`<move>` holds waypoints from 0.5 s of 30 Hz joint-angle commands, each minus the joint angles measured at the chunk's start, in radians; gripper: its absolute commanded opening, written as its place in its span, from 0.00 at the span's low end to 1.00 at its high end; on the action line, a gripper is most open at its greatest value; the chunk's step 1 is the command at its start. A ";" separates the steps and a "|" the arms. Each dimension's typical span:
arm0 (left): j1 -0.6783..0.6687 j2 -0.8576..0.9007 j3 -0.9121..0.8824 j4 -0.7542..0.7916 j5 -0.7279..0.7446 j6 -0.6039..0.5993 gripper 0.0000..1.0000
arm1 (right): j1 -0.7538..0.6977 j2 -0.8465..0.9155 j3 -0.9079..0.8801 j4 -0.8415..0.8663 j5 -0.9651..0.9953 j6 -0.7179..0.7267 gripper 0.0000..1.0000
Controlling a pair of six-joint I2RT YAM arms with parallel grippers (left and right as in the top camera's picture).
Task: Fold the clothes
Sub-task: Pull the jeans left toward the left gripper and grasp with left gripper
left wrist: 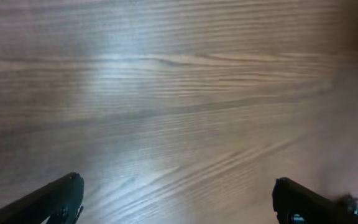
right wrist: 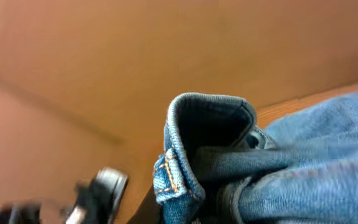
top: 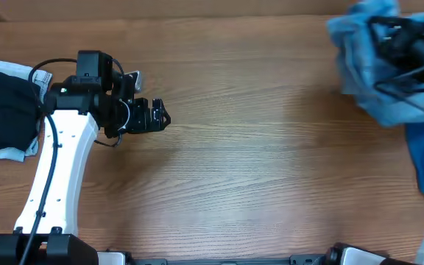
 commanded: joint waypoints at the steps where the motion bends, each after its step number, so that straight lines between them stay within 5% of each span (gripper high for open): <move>1: 0.002 -0.109 0.172 -0.060 0.033 0.091 1.00 | 0.170 -0.029 0.019 0.035 -0.069 -0.102 0.04; 10: 0.002 -0.360 0.458 -0.077 0.025 0.146 1.00 | 0.460 -0.032 0.019 -0.093 0.204 -0.311 0.04; 15: 0.002 -0.390 0.458 -0.137 0.026 0.146 1.00 | 0.580 -0.031 0.018 -0.156 0.470 -0.225 0.04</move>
